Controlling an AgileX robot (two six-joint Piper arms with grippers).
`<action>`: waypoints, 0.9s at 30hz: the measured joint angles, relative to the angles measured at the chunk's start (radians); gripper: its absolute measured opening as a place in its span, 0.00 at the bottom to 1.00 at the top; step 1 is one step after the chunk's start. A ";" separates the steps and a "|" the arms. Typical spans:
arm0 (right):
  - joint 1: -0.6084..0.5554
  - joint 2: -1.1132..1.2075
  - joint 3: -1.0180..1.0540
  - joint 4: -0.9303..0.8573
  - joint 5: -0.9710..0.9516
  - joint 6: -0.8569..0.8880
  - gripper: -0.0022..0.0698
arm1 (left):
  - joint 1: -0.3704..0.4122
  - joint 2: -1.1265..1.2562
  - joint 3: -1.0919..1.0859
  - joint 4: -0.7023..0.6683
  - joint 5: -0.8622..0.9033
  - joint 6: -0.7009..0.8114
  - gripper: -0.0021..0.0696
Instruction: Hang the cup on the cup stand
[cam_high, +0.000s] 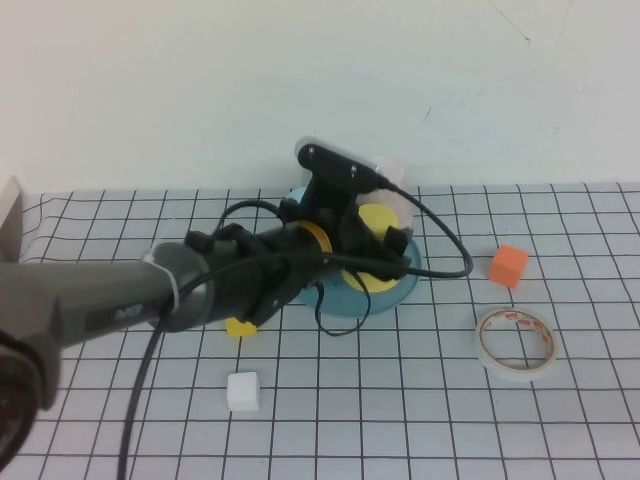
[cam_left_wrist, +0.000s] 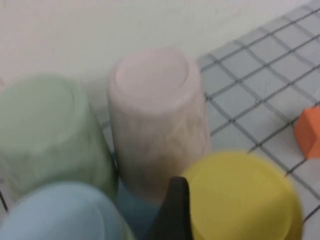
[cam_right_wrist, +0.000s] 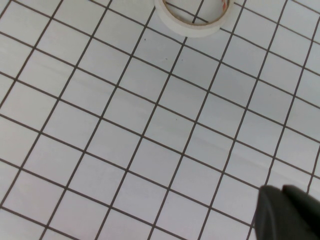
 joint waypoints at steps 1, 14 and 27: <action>0.000 0.000 0.000 0.000 0.000 0.000 0.03 | 0.000 -0.013 0.000 0.013 0.000 -0.004 0.92; 0.000 0.000 0.000 0.000 0.000 0.000 0.03 | 0.000 -0.309 0.000 0.096 0.158 0.045 0.09; 0.000 0.000 0.000 0.000 0.000 0.000 0.03 | 0.000 -0.695 0.000 0.228 0.503 0.099 0.03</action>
